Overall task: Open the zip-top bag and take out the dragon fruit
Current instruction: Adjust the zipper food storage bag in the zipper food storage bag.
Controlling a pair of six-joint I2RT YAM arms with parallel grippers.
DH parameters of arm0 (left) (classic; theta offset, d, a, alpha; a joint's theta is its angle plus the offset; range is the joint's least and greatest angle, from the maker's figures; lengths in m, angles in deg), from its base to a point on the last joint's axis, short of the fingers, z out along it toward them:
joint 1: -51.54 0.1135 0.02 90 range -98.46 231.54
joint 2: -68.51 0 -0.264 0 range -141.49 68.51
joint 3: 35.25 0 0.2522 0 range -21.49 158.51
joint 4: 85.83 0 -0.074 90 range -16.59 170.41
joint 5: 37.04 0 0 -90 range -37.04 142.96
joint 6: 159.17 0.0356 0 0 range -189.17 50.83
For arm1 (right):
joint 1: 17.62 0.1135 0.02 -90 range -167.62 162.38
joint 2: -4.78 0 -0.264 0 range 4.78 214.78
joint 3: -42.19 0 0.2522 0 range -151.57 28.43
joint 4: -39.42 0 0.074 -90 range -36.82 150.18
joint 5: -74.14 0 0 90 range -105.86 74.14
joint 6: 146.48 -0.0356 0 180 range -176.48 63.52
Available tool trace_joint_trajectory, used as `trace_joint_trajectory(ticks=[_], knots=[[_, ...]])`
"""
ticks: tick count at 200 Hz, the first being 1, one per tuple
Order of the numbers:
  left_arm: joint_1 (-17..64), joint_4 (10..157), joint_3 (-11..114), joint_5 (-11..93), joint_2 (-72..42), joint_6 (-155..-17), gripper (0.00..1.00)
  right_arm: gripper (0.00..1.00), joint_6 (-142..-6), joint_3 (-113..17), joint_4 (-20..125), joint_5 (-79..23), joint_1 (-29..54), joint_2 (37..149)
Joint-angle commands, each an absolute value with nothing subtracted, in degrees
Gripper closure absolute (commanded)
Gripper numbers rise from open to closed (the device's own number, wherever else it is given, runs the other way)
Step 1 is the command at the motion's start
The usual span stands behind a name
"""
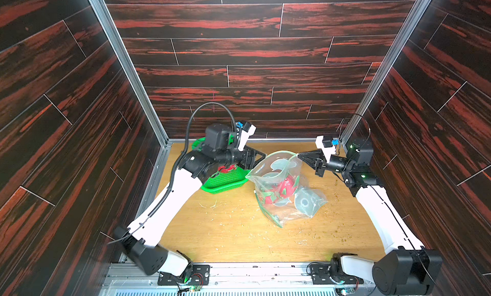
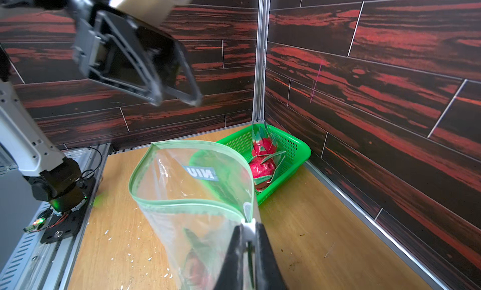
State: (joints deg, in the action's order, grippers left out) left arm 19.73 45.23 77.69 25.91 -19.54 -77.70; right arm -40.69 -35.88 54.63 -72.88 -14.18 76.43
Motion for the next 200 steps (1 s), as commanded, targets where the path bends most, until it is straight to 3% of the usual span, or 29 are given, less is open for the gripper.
trace_joint_trajectory(ticks=[1, 17, 55, 117, 157, 200], knots=[[18.36, 33.72, 81.92, 26.43, -23.43, -71.95, 0.31, 1.00, -39.50, -36.47, 53.47, -75.14, -13.55, 74.58], [16.67, 29.84, 84.86, 32.84, -25.66, -68.03, 0.26, 1.00, -39.35, -36.30, 53.48, -75.22, -13.39, 74.31], [16.57, 30.58, 87.85, 32.35, -29.13, -67.17, 0.28, 1.00, -39.76, -36.48, 53.74, -76.08, -13.03, 74.64], [16.57, 33.27, 88.79, 30.53, -29.54, -69.02, 0.68, 1.00, -38.69, -36.86, 55.73, -75.55, -12.72, 74.38], [16.58, 35.23, 87.99, 31.94, -28.58, -70.51, 0.99, 1.00, -39.72, -37.30, 55.84, -73.37, -12.78, 73.89], [16.09, 43.46, 84.37, 34.42, -24.90, -76.72, 1.00, 0.84, -53.11, -44.94, 59.15, -64.74, -12.75, 76.33]])
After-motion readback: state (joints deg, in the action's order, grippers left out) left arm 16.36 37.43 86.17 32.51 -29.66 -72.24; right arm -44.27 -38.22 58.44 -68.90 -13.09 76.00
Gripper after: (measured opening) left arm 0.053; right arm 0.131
